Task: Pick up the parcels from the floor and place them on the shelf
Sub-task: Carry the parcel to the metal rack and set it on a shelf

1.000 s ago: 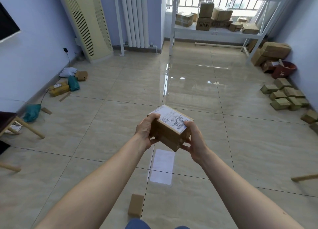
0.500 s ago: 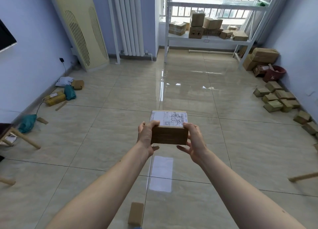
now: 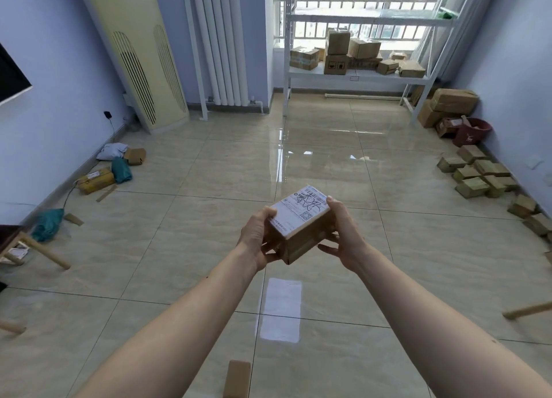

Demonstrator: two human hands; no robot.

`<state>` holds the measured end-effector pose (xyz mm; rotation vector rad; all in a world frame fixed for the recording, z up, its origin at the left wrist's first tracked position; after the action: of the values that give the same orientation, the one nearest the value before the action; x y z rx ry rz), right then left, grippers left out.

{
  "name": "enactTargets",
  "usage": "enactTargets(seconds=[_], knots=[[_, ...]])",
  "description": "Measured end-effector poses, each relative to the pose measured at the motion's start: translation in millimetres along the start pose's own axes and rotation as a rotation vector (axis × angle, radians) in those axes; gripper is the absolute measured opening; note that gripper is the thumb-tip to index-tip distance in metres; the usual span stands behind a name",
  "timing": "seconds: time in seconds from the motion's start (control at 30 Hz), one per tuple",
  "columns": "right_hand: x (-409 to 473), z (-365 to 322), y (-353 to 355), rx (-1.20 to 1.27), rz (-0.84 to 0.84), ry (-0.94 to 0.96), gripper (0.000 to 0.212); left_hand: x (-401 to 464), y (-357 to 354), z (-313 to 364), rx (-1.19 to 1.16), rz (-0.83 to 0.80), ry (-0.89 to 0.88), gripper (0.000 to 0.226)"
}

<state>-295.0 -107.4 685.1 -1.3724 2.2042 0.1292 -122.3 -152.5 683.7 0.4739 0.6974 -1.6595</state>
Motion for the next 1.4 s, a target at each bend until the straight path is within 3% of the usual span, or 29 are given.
enactTargets(seconds=[0.2,0.5,0.77,1.0,1.4], knots=[[-4,9,-8,-0.008,-0.022,-0.023,0.081,4,-5,-3,-0.108,0.133,-0.106,0.044],[-4,0,-13,0.012,-0.037,0.024,0.052,1,-14,-8,-0.024,0.031,-0.119,0.064],[-5,-13,-8,-0.047,-0.044,0.081,0.024,2,-10,3,0.152,-0.071,-0.076,0.045],[-7,-10,-10,-0.04,-0.017,0.068,0.048,3,-7,15,0.147,-0.012,-0.18,0.04],[-9,-18,-16,-0.017,0.015,0.171,0.029,5,-15,37,0.22,-0.062,-0.27,0.037]])
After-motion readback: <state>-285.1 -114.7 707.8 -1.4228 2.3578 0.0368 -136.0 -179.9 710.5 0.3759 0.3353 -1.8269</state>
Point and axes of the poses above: each hand's wrist, its own x-axis towards the middle knuckle, its own y-axis out of the back of the hand, z = x × y, the point moved 4 cm from there along x, towards the middle knuckle, and after that the axes turned 7 degrees about x, right-handed, at the moved point
